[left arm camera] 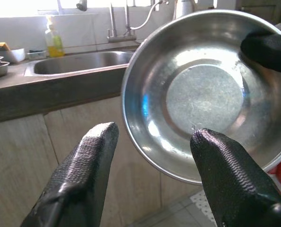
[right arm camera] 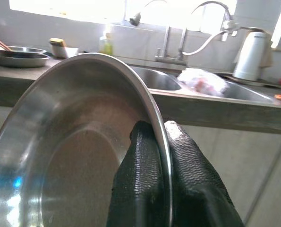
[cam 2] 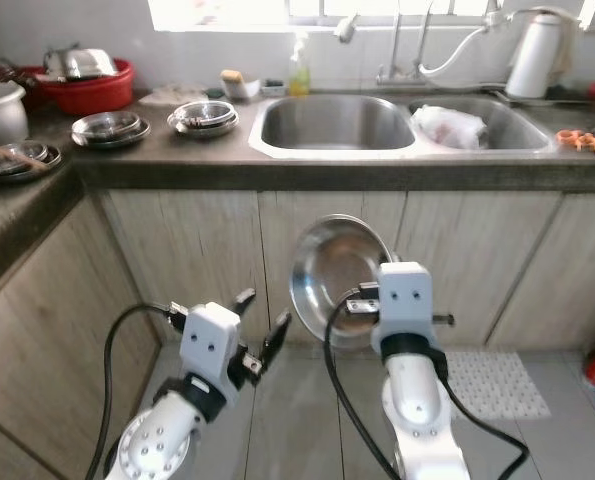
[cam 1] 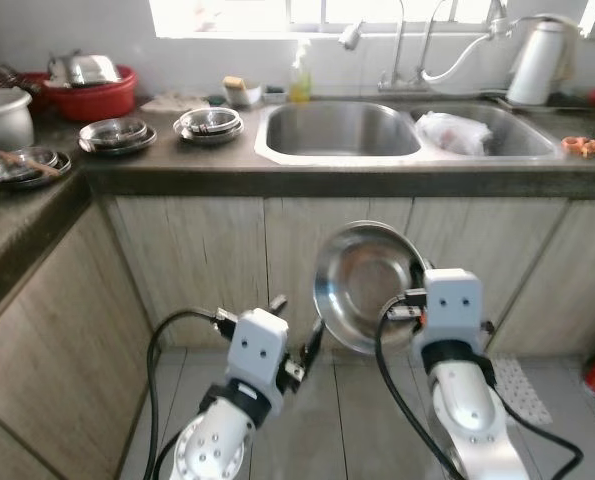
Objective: Kitchen organization
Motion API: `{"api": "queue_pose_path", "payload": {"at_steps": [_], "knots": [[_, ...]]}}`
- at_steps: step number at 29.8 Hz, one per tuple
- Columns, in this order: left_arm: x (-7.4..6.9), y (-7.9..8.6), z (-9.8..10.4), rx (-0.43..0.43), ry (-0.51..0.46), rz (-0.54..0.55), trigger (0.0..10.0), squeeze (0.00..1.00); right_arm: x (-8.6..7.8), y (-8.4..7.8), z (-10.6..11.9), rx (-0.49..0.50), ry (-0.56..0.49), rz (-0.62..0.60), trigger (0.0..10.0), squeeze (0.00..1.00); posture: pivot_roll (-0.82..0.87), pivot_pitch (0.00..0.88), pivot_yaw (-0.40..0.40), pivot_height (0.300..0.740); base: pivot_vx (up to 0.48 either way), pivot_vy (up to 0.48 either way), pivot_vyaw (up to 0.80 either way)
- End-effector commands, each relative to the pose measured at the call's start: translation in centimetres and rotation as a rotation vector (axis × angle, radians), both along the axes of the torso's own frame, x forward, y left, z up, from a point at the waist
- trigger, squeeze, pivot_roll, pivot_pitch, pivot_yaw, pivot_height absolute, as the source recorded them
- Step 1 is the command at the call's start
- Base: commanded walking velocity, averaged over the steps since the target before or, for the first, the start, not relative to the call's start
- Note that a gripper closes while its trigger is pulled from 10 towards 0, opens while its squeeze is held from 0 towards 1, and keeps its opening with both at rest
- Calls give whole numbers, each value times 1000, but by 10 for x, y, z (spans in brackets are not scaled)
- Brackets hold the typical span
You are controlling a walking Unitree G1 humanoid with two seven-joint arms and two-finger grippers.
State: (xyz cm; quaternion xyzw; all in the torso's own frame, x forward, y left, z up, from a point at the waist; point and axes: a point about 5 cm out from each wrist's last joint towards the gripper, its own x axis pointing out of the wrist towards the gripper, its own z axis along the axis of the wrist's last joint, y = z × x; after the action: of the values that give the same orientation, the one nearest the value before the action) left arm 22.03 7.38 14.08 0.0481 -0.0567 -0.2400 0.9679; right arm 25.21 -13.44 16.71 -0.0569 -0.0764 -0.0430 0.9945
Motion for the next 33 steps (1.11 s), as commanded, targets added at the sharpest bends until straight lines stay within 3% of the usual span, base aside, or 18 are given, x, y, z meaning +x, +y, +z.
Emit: {"api": "queue_pose_path", "payload": {"at_steps": [1,10,17,33], "knots": [[1,4,1,15,-7,19,10000,0,1,5,6,16,-26,23,10000,0,37,11,-30,740,296,-375,0],[2,4,2,5,-10,23,10000,0,4,2,11,17,-42,22,10000,0,37,9,-31,740,330,-289,0],[8,7,8,-6,-29,41,10000,0,20,-6,46,25,-151,14,10000,0,35,5,-31,740,469,0,0],[13,8,12,-9,-46,57,10000,0,41,-14,97,20,-330,27,10000,0,39,1,-38,740,477,0,0]]}}
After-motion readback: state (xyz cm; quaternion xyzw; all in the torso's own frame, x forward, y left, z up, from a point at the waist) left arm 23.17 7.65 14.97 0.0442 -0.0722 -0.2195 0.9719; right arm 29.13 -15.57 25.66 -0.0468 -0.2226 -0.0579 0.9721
